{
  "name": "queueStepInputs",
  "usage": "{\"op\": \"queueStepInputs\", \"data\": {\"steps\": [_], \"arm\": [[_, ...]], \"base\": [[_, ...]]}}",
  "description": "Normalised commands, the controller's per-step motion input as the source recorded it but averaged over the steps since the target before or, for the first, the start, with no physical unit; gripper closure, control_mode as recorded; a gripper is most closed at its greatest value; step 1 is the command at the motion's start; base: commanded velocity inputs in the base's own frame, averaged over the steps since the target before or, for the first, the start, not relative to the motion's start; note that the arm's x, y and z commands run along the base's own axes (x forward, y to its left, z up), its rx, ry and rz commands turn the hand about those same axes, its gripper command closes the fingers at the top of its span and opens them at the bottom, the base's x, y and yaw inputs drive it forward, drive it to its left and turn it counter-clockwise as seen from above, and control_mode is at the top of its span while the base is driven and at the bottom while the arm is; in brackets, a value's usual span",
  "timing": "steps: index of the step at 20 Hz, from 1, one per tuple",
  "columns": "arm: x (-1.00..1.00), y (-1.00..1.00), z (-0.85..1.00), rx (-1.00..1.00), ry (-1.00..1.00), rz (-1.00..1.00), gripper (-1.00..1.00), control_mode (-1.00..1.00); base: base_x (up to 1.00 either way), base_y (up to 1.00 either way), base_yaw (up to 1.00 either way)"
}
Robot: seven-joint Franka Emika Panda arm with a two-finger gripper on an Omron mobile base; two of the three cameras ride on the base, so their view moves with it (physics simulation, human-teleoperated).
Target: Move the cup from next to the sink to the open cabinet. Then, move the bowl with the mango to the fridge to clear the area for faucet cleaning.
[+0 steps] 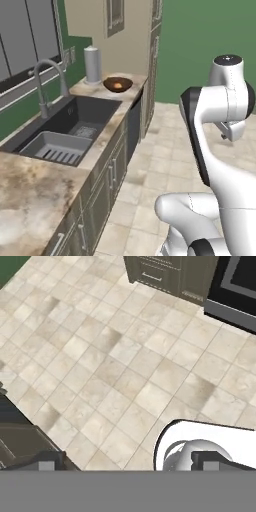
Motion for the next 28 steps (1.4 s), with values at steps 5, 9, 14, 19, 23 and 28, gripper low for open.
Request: {"op": "queueStepInputs", "data": {"steps": [5,9,14,19,23,28], "arm": [[0.00,0.00,0.00,0.00,0.00,0.00,-1.00,1.00],[0.00,0.00,0.00,0.00,0.00,0.00,-1.00,1.00],[0.00,0.00,0.00,0.00,0.00,0.00,-1.00,1.00],[0.00,0.00,0.00,0.00,0.00,0.00,-1.00,1.00],[0.00,0.00,0.00,0.00,0.00,0.00,-1.00,1.00],[0.00,0.00,0.00,0.00,0.00,0.00,-1.00,1.00]], "base": [[1.00,-0.03,0.00],[1.00,0.00,0.00],[1.00,-0.13,0.00],[1.00,-0.46,0.05],[1.00,-0.61,0.16],[1.00,-0.63,0.32]]}}
